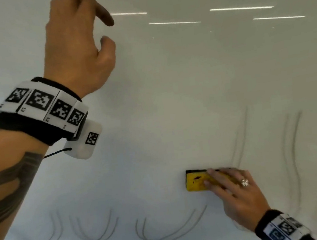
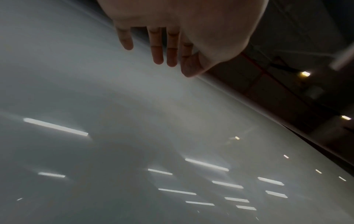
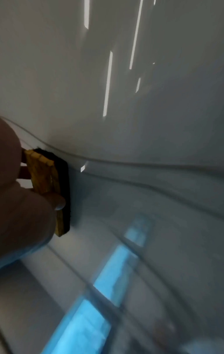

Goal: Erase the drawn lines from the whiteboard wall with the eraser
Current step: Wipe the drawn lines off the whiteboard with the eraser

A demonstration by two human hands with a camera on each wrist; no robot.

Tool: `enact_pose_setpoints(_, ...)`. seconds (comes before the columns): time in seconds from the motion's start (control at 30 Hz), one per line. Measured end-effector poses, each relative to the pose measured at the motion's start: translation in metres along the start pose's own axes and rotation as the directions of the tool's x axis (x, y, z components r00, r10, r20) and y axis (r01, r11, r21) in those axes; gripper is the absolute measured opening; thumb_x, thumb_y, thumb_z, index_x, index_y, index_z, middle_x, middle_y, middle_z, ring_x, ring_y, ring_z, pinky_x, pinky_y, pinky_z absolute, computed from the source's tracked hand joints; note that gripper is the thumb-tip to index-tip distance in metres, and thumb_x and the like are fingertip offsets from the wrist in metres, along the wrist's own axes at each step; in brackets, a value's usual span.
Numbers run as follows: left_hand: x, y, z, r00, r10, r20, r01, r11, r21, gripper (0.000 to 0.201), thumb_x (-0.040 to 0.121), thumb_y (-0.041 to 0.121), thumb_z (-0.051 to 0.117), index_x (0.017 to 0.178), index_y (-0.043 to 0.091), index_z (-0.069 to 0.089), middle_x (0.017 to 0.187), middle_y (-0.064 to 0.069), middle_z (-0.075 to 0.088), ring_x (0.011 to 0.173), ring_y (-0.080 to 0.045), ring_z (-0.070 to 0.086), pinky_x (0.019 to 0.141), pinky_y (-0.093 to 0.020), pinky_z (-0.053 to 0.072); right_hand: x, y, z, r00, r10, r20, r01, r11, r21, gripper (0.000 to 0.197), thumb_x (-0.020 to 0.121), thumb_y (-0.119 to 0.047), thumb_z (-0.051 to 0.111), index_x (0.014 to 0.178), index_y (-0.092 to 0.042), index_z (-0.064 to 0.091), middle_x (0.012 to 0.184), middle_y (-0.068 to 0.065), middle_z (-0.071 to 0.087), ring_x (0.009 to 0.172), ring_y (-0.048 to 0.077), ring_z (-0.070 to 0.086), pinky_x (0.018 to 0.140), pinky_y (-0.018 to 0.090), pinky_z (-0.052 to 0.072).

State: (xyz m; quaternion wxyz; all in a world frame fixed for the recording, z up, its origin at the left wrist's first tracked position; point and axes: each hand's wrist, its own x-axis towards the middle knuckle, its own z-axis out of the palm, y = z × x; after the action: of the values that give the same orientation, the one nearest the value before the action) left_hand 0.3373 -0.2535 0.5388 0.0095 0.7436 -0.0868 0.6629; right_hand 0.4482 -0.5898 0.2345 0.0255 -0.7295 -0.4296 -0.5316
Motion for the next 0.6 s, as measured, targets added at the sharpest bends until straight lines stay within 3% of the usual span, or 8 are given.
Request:
enact_pose_setpoints(0.07,0.005,-0.028,-0.021,0.986,-0.144,-0.084,0.143,0.990,-0.023,0.033,0.087,0.022,0.047,0.114,0.013,0.064,0.124,-0.005,0.049,0.116,-0.021,0.049,0.097,-0.028,0.040,0.065,0.023,-0.018,0.981,0.095,-0.167,-0.097,0.995,-0.007,0.041,0.081,0.006,0.063,0.114,-0.013,0.077,0.135,0.010,0.065,0.099,0.041,0.068,0.081,0.049,0.049)
enact_pose_setpoints(0.17,0.000,-0.068,-0.053,0.941,-0.313,-0.132,0.306,0.950,-0.069,0.027,0.084,0.020,0.045,0.106,0.023,0.061,0.116,0.008,0.041,0.111,-0.014,0.051,0.094,-0.030,0.046,0.173,0.027,-0.036,0.938,0.114,-0.327,-0.121,0.993,-0.003,0.035,0.083,0.000,0.067,0.115,-0.011,0.075,0.133,0.012,0.066,0.096,0.041,0.063,0.075,0.048,0.045)
enact_pose_setpoints(0.3,-0.016,-0.097,-0.079,0.930,-0.340,-0.139,0.337,0.940,-0.041,0.030,0.084,0.015,0.045,0.107,0.017,0.064,0.118,0.008,0.042,0.113,-0.019,0.054,0.093,-0.027,0.045,0.290,-0.022,-0.035,0.901,0.248,-0.355,-0.232,0.969,0.088,0.042,0.076,-0.005,0.069,0.117,-0.015,0.070,0.130,0.008,0.064,0.095,0.039,0.057,0.074,0.044,0.039)
enact_pose_setpoints(0.37,-0.028,-0.113,-0.090,0.942,-0.313,-0.120,0.315,0.949,-0.003,0.029,0.084,0.013,0.046,0.107,0.013,0.065,0.117,0.007,0.042,0.113,-0.021,0.054,0.090,-0.024,0.042,0.301,-0.075,-0.010,0.932,0.156,-0.327,-0.144,0.988,0.060,0.046,0.074,-0.005,0.064,0.119,-0.017,0.069,0.133,0.008,0.064,0.094,0.037,0.057,0.073,0.041,0.034)
enact_pose_setpoints(0.47,-0.047,-0.148,-0.108,0.958,-0.273,-0.087,0.278,0.960,0.041,0.027,0.085,0.014,0.047,0.105,0.013,0.065,0.107,0.015,0.039,0.110,-0.025,0.055,0.090,-0.031,0.044,0.259,-0.149,0.037,0.977,-0.128,-0.172,0.136,0.990,0.036,0.044,0.087,-0.005,0.044,0.122,-0.014,0.069,0.138,0.011,0.062,0.096,0.035,0.063,0.075,0.041,0.040)
enact_pose_setpoints(0.53,-0.061,-0.175,-0.121,0.960,-0.272,-0.066,0.276,0.960,0.056,0.026,0.086,0.015,0.048,0.104,0.014,0.065,0.101,0.022,0.038,0.110,-0.027,0.055,0.092,-0.037,0.046,0.247,-0.161,0.043,0.973,-0.211,-0.095,0.214,0.977,0.020,0.044,0.091,-0.005,0.037,0.122,-0.013,0.069,0.138,0.011,0.063,0.095,0.035,0.065,0.074,0.041,0.044)
enact_pose_setpoints(0.6,-0.075,-0.198,-0.131,0.956,-0.287,-0.053,0.291,0.954,0.076,0.023,0.087,0.014,0.049,0.104,0.015,0.065,0.101,0.025,0.037,0.110,-0.027,0.055,0.092,-0.040,0.047,0.279,-0.149,0.035,0.974,-0.199,-0.105,0.196,0.980,-0.040,0.043,0.085,-0.005,0.047,0.120,-0.014,0.069,0.136,0.011,0.064,0.091,0.035,0.064,0.070,0.040,0.041)
